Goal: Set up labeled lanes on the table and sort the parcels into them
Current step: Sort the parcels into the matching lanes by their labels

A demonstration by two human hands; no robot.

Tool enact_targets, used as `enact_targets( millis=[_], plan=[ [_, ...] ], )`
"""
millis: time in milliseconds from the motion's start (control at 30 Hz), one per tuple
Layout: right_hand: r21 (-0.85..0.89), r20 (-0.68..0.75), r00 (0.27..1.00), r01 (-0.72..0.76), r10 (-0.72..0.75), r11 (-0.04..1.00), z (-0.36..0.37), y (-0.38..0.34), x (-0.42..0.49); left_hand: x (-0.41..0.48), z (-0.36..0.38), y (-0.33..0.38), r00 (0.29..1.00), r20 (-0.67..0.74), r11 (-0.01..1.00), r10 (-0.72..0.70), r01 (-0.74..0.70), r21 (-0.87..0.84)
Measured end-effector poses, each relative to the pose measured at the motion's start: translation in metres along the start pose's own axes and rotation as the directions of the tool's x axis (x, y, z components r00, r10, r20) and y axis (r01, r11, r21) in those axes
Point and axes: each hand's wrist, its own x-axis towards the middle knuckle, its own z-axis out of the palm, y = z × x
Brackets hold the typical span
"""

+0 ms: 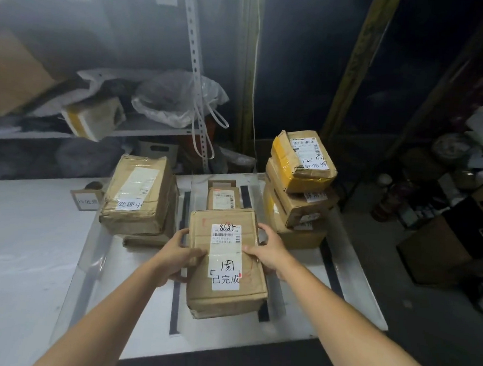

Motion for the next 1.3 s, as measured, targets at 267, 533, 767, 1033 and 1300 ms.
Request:
enact_targets(
  millis=[267,533,767,1033,1300],
  plan=[
    [0.007,-0.024,0.999,-0.036,0.036,0.999,0.010,0.023,0.002,0.001,0.006,-0.019,0.999,0.033,0.999,-0.034,0.034,-0.001],
    [-0.012,-0.035,0.996,-0.079,0.079,0.997,0.025,0.044,0.017,0.014,0.009,-0.030,0.996,0.018,0.996,-0.088,0.088,0.022],
    [0.017,-0.033,0.995,-0.093,0.093,0.996,0.025,0.044,0.025,0.030,0.016,-0.026,0.997,-0.009,0.996,-0.078,0.078,0.049],
    [0.022,-0.034,0.992,-0.119,0.119,0.993,0.027,0.044,0.033,0.039,0.018,-0.027,0.997,-0.036,0.995,-0.062,0.064,0.071],
    [0.013,-0.025,0.990,-0.140,0.140,0.990,0.027,0.046,0.037,0.046,0.023,-0.027,0.996,-0.036,0.989,-0.079,0.083,0.120]
  ],
)
